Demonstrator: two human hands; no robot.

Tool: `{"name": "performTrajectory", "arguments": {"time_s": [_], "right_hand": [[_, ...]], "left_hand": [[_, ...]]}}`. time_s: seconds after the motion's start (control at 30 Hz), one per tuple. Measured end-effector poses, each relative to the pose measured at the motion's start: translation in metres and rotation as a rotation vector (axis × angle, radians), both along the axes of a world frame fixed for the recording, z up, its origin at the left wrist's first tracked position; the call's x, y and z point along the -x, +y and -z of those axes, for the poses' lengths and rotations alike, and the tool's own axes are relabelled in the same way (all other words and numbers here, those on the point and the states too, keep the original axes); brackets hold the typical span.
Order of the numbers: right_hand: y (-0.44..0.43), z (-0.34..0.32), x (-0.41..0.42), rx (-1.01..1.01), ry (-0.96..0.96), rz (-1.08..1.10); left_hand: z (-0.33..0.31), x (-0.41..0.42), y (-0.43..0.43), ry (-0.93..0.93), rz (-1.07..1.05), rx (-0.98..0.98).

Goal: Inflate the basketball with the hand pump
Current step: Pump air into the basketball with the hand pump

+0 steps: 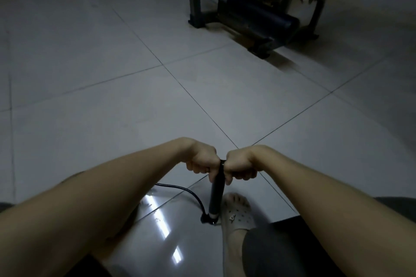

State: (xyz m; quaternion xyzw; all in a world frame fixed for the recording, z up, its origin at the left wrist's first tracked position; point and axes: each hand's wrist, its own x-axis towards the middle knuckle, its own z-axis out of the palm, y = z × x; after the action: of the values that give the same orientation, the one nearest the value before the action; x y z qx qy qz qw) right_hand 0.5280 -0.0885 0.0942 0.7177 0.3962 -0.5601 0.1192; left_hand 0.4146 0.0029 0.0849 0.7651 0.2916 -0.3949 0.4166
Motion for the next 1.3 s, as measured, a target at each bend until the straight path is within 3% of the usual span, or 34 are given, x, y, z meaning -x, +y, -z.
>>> {"name": "performTrajectory", "arguments": {"time_s": [0.17,0.4,0.47,0.57,0.73,0.93,1.1,1.3], "right_hand": [[0.011,-0.046,0.003,0.045,-0.035,-0.076],[0.026,-0.19,-0.013,-0.092,-0.067,-0.059],[0.019,-0.191,-0.012,-0.094,-0.067,-0.069],[0.007,-0.135,-0.004,-0.065,-0.079,-0.097],[0.005,-0.046,0.005,-0.051,-0.032,-0.137],[0.017,0.004,0.012,-0.03,-0.032,-0.199],[0.016,-0.016,0.015,0.001,-0.081,-0.261],[0.041,-0.144,0.001,-0.045,-0.065,-0.25]], "left_hand": [[-0.048,0.006,0.004,0.054,0.004,0.012],[-0.187,-0.001,0.026,-0.058,-0.026,-0.002],[-0.186,0.0,0.022,-0.075,-0.012,-0.026],[-0.134,0.004,0.005,-0.019,0.012,-0.054],[-0.043,0.021,-0.007,-0.102,-0.089,-0.052],[0.012,0.034,-0.009,-0.116,-0.208,-0.046],[-0.015,0.032,-0.015,-0.037,-0.172,-0.054],[-0.139,0.028,0.014,-0.05,-0.201,0.015]]}}
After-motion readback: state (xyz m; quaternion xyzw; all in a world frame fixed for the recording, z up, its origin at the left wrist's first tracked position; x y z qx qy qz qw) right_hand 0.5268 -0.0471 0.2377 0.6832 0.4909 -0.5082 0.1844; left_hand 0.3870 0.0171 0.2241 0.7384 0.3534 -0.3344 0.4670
